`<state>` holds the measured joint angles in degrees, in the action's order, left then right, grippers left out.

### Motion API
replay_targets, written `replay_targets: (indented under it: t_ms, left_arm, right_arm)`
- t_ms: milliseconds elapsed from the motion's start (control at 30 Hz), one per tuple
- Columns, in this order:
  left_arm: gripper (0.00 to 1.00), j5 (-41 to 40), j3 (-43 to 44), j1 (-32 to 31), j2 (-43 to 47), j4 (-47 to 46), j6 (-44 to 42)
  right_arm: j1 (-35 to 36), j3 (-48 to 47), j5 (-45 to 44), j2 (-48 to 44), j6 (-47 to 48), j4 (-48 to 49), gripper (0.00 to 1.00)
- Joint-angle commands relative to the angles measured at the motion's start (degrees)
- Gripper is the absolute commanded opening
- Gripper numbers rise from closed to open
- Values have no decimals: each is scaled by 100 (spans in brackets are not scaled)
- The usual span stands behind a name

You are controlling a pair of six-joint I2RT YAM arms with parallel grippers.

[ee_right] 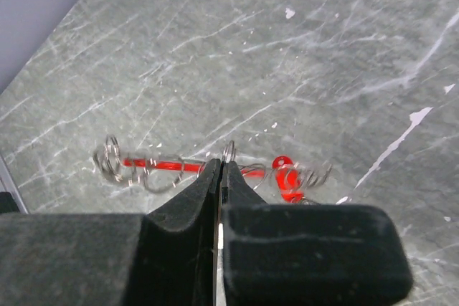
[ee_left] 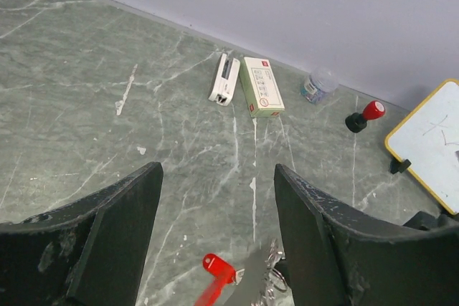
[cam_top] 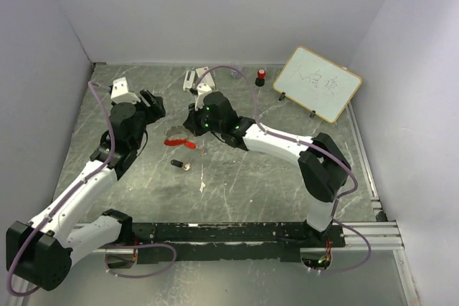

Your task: Put the keys on the keyring

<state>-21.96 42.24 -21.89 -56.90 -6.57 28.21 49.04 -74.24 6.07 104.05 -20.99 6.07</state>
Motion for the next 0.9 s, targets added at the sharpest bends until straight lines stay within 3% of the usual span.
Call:
replay_targets:
  t_ms: [0, 533, 867]
  left_arm:
    - [74, 169, -31, 52, 142, -46, -24]
    - [73, 730, -115, 53, 78, -91, 106]
    - [67, 3113, -720, 44, -57, -1207, -17]
  right_arm:
    - [-76, 110, -315, -343, 175, 2, 0]
    - [-118, 1525, -1566, -1929, 305, -745, 0]
    - [-159, 2407, -2091, -2951, 166, -1092, 0]
